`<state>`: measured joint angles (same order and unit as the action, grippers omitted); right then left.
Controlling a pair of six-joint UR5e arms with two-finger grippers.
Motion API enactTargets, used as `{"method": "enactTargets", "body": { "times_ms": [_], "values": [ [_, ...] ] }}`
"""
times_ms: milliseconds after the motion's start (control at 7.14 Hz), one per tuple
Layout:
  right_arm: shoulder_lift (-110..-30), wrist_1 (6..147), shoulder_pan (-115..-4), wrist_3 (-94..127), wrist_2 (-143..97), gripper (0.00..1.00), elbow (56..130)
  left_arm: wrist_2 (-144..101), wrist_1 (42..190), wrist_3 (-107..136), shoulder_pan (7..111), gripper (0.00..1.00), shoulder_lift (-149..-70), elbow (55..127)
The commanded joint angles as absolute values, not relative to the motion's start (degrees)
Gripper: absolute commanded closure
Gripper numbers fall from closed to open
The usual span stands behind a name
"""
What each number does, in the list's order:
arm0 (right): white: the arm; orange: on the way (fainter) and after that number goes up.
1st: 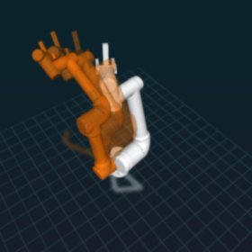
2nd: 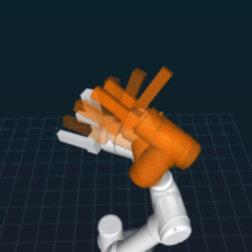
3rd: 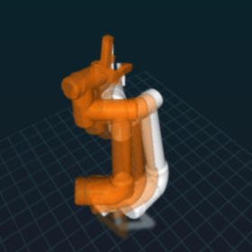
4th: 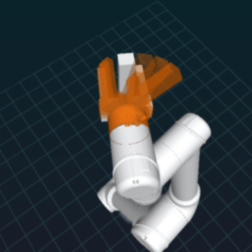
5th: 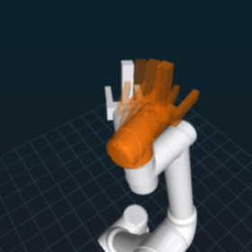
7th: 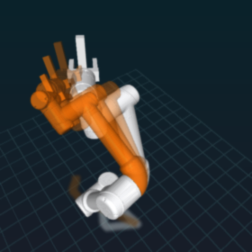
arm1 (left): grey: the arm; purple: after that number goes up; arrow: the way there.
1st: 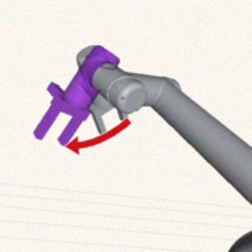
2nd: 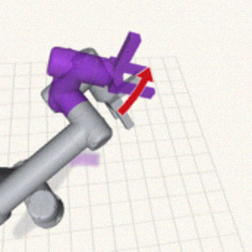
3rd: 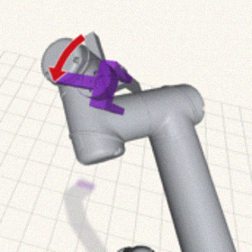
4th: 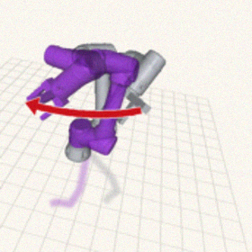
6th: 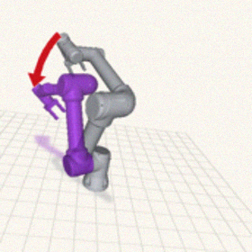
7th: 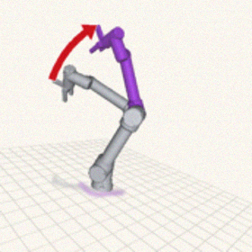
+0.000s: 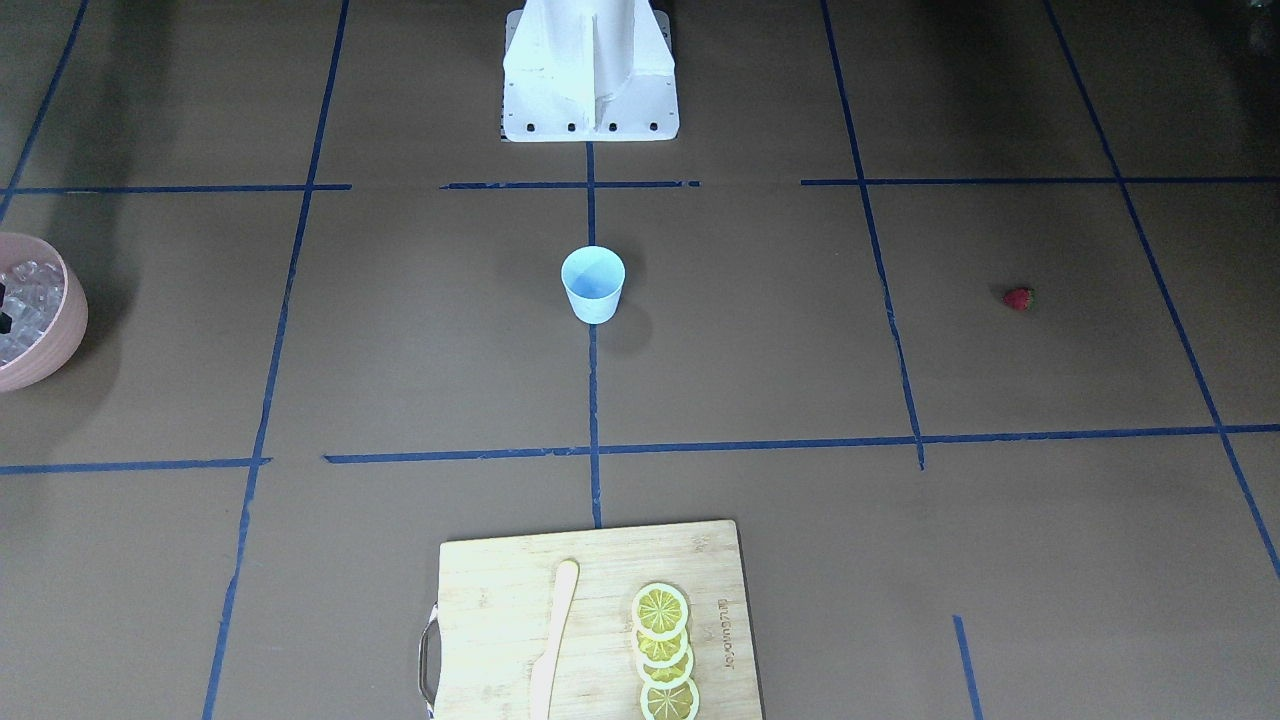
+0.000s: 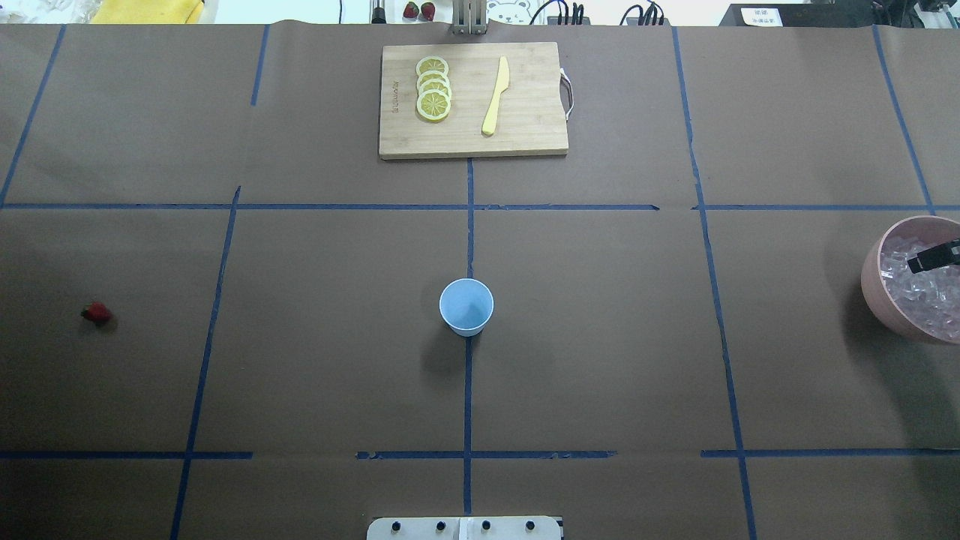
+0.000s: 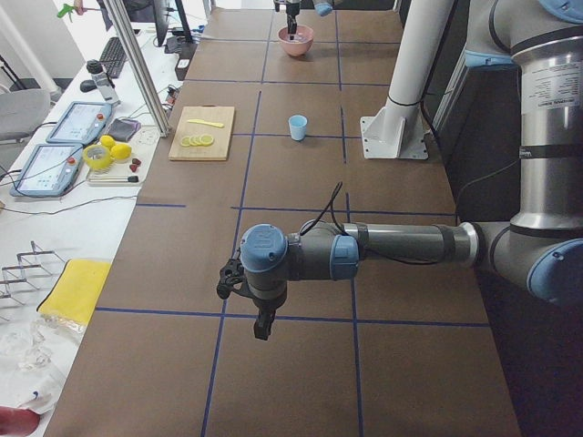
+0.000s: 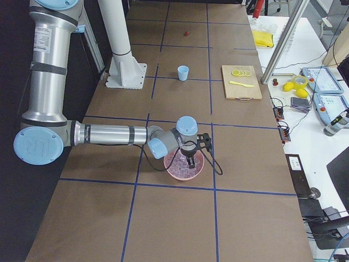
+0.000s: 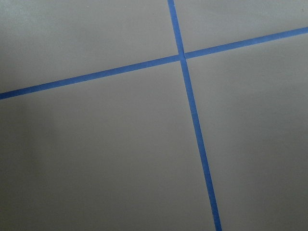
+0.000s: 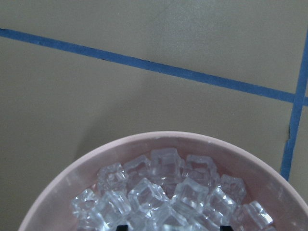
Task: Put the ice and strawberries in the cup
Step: 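Close the right gripper on an ice cube and lift it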
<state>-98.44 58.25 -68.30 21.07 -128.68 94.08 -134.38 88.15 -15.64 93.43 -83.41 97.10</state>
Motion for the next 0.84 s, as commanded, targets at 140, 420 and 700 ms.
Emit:
{"method": "enactTargets", "body": {
  "times_ms": [140,420,700],
  "values": [
    [-98.52,58.18,-68.38,20.66,-128.76,0.88,94.22,-134.38,88.15,-15.64,93.43,0.00,-83.41,97.12],
    [-98.79,58.18,-68.81,20.65,-128.93,0.90,94.65,-134.38,88.16,-15.64,93.43,0.00,-83.41,97.21],
    [-98.26,59.06,-73.28,20.83,-129.81,0.96,96.84,-134.38,88.24,-15.64,93.43,0.00,-83.41,97.21]
  ]
}}
